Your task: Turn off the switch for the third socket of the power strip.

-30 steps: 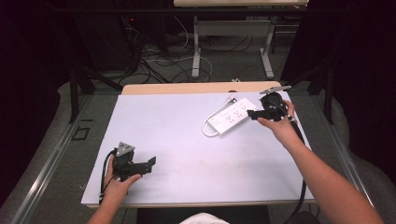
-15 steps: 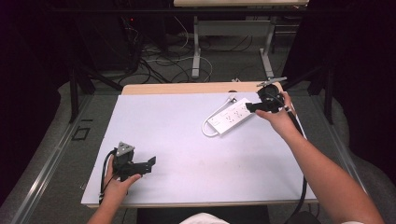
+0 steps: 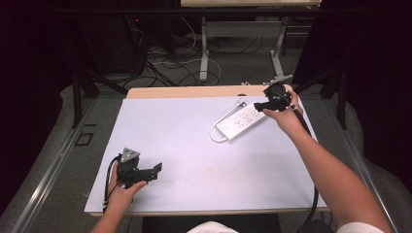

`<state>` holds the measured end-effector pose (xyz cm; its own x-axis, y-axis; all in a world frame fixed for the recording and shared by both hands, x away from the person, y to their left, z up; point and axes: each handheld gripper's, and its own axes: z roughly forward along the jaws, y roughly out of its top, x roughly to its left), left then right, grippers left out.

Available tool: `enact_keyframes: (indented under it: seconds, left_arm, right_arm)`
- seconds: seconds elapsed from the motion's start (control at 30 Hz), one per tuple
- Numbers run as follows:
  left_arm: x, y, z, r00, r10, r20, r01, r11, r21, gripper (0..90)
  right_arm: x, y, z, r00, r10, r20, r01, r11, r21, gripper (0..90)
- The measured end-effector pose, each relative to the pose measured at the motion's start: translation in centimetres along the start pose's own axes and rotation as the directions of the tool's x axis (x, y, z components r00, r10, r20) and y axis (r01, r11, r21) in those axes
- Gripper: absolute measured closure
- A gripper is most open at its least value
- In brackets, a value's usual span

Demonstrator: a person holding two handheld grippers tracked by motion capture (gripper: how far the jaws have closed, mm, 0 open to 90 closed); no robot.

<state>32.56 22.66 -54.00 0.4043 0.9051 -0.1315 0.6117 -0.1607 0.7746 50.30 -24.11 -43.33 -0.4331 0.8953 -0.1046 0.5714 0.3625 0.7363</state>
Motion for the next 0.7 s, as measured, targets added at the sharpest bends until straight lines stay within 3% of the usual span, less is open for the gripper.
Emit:
enact_keyframes:
  seconds: [0.5,0.7]
  left_arm:
    - [0.0,0.0,0.1,1.0,-0.008,-0.004,0.008,0.9999,-0.009,2.7]
    - [0.0,0.0,0.1,0.9999,-0.009,-0.005,0.009,0.9999,-0.009,2.8]
  right_arm:
    - [-0.5,0.2,2.1,0.9992,0.036,0.018,-0.036,0.999,-0.004,34.3]
    - [-0.6,0.2,2.9,0.9991,0.027,0.032,-0.026,1.0,-0.011,34.2]
